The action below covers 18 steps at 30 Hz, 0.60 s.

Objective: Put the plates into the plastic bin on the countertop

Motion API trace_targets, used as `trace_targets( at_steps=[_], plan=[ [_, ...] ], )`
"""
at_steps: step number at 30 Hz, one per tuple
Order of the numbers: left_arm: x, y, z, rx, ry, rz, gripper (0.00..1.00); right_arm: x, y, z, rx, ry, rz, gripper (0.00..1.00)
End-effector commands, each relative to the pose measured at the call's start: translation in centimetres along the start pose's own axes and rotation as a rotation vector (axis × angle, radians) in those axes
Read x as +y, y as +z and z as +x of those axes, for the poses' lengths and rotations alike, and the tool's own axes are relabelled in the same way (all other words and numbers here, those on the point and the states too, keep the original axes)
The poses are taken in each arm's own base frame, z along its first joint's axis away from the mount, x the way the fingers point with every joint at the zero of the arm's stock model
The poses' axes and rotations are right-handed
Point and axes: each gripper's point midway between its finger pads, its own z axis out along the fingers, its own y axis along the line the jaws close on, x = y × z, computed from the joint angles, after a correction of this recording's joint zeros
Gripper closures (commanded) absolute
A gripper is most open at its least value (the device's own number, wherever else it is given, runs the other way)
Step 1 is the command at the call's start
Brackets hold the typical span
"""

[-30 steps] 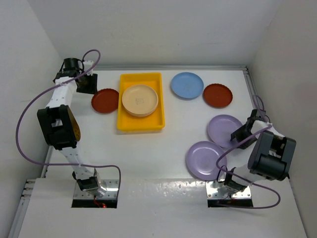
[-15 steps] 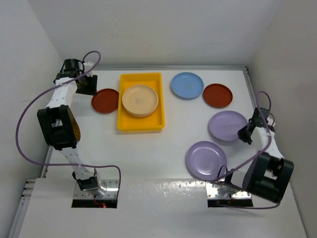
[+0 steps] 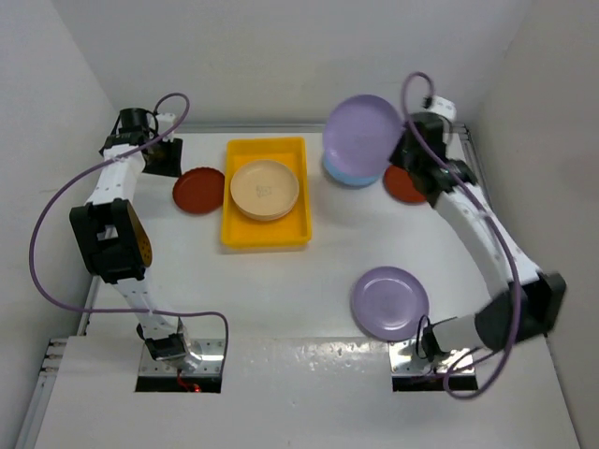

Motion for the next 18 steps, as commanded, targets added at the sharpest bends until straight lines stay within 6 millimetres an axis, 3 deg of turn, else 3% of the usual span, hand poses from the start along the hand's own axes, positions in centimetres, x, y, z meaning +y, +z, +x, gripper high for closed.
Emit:
trace_targets(
  at_steps=[1,3,4,5,6,7,8,9,10,14,16,17,18],
  plan=[
    [0.3,-1.3,-2.0,-0.057,0.025,-0.03,0.43,10.3,2.8,3.7,0.086,-0.115,-0.242,1.0],
    [0.5,-1.7,-2.2,-0.065,0.027,-0.042,0.43,17.3,4.4,6.6,0.197,-0.163,-0.398,1.0],
    [0.8,-1.6,-1.7,-0.055,0.027,-0.045,0.43,19.9,4.1,5.0,0.184,-0.167,-0.443,1.0],
    [0.8,-1.9,-1.6,-0.056,0.028,-0.046,0.43,20.8,8.0,11.0,0.309,-0.225,-0.416,1.0],
    [0.8,-2.2,-1.9,-0.065,0.029,-0.048,0.43,22.2,7.8,12.8,0.362,-0.26,-0.448,1.0],
    [1.3,-2.1,-1.2,-0.05,0.032,-0.061,0.43,26.0,6.6,9.1,0.304,-0.226,-0.544,1.0],
    [1.2,-2.3,-1.0,-0.047,0.032,-0.061,0.43,26.0,9.9,14.0,0.393,-0.258,-0.515,1.0],
    [1.2,-2.3,-1.0,-0.046,0.041,-0.061,0.43,27.1,9.7,14.8,0.416,-0.253,-0.538,1.0],
    [1.8,-2.2,-0.4,-0.033,0.031,-0.073,0.43,28.8,9.5,13.1,0.369,-0.23,-0.572,1.0],
    [1.9,-2.4,-0.1,-0.034,0.024,-0.069,0.43,28.8,11.6,16.9,0.392,-0.192,-0.564,1.0],
    [1.8,-2.2,0.4,-0.022,0.022,-0.065,0.43,28.9,11.6,18.9,0.431,-0.2,-0.584,1.0],
    [1.8,-2.2,0.4,-0.022,0.022,-0.065,0.43,29.3,11.1,18.9,0.437,-0.208,-0.591,1.0],
    [1.8,-2.2,0.4,-0.022,0.022,-0.065,0.43,29.2,11.2,20.6,0.468,-0.23,-0.59,1.0]
  ],
)
